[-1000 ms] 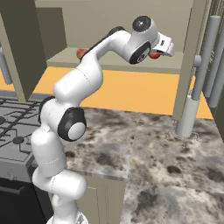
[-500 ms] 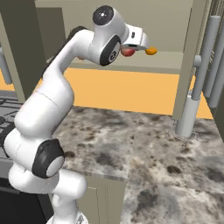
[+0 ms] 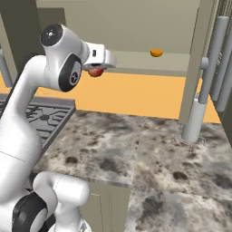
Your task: Open the cabinet. Pick the peach and peach from the cabinet and place them into the bowl. Then close the cabinet.
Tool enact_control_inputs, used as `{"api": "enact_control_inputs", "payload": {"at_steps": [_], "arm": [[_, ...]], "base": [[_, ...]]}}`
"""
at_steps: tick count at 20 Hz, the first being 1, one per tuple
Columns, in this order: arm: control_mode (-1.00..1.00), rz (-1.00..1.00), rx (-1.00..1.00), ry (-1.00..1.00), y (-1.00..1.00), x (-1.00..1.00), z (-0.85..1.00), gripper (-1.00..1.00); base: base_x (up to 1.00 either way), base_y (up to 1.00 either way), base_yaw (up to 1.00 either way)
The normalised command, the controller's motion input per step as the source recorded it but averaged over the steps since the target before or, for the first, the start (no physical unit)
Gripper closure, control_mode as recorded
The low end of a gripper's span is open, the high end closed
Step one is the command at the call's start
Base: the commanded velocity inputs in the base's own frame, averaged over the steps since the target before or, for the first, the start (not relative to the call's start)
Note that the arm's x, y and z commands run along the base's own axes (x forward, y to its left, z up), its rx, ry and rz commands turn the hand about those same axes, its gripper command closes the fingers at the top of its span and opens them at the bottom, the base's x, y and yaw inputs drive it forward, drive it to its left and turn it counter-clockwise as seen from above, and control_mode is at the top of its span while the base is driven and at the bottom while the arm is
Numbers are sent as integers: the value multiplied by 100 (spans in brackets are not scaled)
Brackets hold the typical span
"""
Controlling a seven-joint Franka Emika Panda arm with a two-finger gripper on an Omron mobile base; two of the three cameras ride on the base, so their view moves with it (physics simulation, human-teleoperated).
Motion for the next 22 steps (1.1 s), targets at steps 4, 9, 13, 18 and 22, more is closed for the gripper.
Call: {"api": "enact_control_inputs", "payload": {"at_steps": [4, 9, 13, 18, 22], "arm": [[-100, 10, -1, 21, 48, -100, -72, 100], [-100, 0, 0, 23, 5, -97, -99, 100], [-100, 1, 0, -6, -29, -30, -69, 100], [-100, 5, 1, -12, -61, 0, -15, 100], [-100, 2, 4, -1, -58, 0, 0, 100]], "base": [[0, 0, 0], [0, 0, 0], [0, 0, 0], [0, 0, 0], [0, 0, 0]]}}
